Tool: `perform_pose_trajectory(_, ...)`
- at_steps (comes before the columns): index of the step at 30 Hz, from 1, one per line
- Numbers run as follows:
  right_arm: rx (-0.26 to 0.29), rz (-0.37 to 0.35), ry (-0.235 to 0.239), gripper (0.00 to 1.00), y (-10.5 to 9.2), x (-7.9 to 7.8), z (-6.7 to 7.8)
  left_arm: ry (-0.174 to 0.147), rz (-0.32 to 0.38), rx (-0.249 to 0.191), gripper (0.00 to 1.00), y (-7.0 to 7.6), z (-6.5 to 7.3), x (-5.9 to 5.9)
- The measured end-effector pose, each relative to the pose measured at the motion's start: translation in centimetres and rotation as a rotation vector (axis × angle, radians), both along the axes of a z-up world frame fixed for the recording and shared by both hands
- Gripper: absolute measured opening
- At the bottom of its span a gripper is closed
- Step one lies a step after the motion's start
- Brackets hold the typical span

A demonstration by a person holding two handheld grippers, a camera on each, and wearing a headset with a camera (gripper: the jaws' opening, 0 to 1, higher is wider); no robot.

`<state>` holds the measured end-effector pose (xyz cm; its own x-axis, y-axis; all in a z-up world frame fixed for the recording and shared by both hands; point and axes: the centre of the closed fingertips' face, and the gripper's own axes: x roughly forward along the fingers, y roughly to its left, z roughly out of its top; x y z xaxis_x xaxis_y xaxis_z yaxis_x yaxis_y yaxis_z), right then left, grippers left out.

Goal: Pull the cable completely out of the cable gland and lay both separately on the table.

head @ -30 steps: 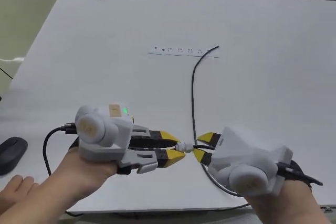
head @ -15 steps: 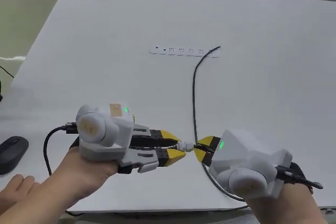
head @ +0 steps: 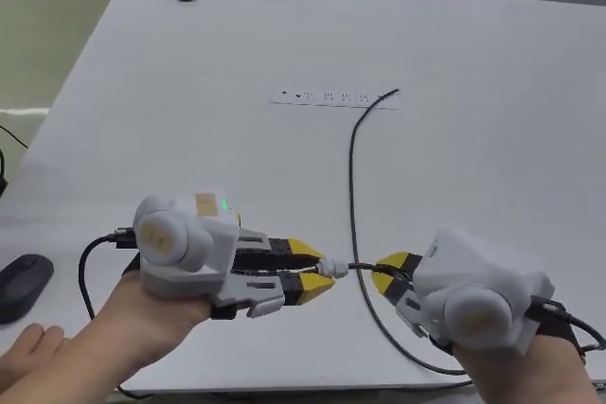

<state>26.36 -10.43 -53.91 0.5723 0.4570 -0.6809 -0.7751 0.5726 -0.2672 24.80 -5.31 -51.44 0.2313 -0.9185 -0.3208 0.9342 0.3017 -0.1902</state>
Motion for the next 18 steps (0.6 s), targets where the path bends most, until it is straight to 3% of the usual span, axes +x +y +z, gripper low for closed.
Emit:
perform_pose_trajectory(12, 0.121, -0.200, 0.126, 0.00, -3.8, 0.5, -2.0, -0.003, 0.000, 0.008, 0.15, -0.2, -0.1, -0.1)
perform_pose_trajectory(18, 0.127, -0.249, 0.142, 0.00, -5.4, 0.9, -3.2, 0.000, 0.007, 0.010, 0.15, -0.2, -0.1, -0.1)
